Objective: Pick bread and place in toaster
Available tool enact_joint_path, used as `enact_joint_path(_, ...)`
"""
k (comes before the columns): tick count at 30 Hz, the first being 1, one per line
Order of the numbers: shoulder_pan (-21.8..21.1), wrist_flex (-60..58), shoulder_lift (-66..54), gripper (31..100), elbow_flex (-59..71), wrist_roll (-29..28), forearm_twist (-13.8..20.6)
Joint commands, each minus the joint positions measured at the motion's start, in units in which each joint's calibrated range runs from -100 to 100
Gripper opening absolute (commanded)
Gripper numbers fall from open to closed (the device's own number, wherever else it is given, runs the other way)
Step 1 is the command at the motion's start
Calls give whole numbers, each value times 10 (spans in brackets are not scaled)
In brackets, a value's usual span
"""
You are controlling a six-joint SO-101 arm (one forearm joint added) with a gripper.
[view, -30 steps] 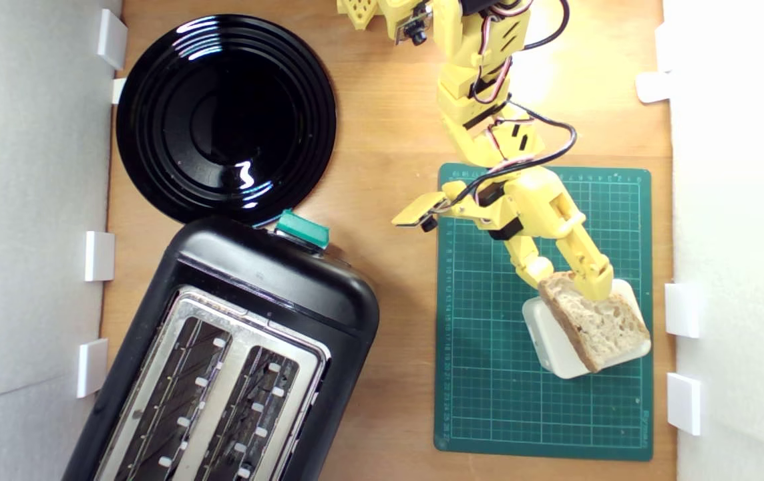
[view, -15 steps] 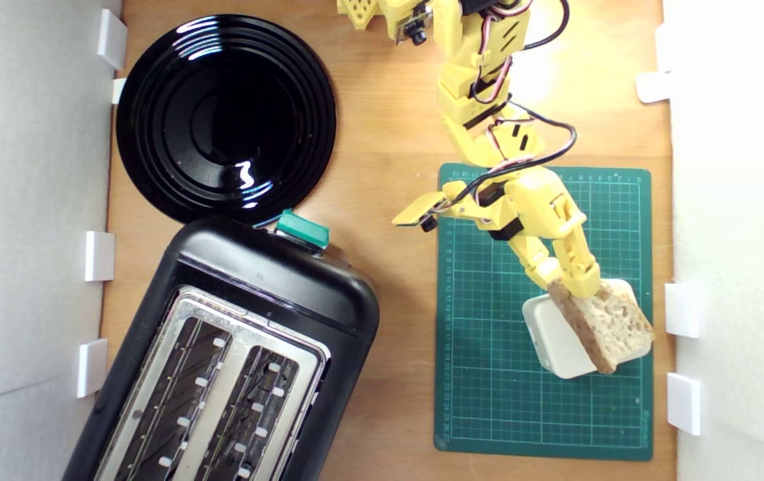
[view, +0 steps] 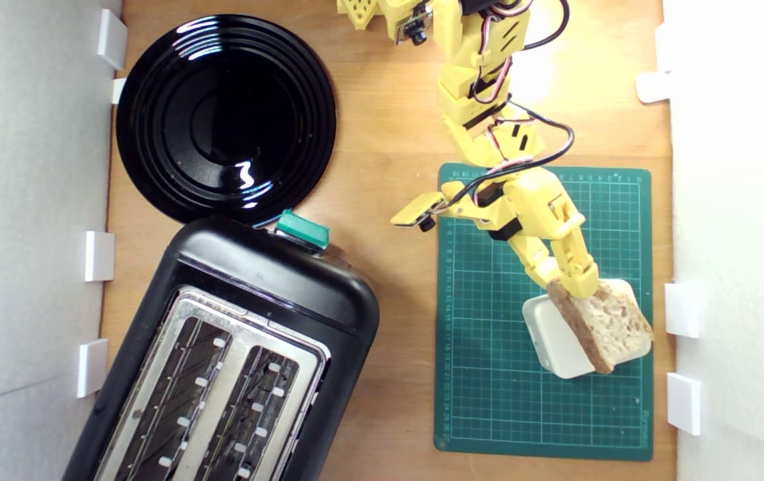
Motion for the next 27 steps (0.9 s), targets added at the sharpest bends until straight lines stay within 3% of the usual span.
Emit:
enact_joint_path(1,-1,6,-57,602,-17,-3,-5)
enact_joint_path(27,10,373,-458,602,-23,0,4)
